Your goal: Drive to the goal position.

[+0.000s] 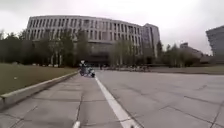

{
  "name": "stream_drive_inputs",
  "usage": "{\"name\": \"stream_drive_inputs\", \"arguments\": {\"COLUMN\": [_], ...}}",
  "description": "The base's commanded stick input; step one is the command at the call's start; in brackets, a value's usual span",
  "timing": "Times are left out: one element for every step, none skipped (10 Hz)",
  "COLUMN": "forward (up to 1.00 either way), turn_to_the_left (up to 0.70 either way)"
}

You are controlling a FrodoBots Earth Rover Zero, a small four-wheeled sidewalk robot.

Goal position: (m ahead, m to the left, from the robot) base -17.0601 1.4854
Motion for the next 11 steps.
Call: {"name": "stream_drive_inputs", "arguments": {"forward": [0.70,0.70,0.70,0.70,0.70,0.70,0.70,0.70,0.70,0.70,0.70], "turn_to_the_left": [0.00,0.00,-0.04,-0.13,-0.30,-0.32,-0.27,-0.10,0.00,0.00,0.00]}}
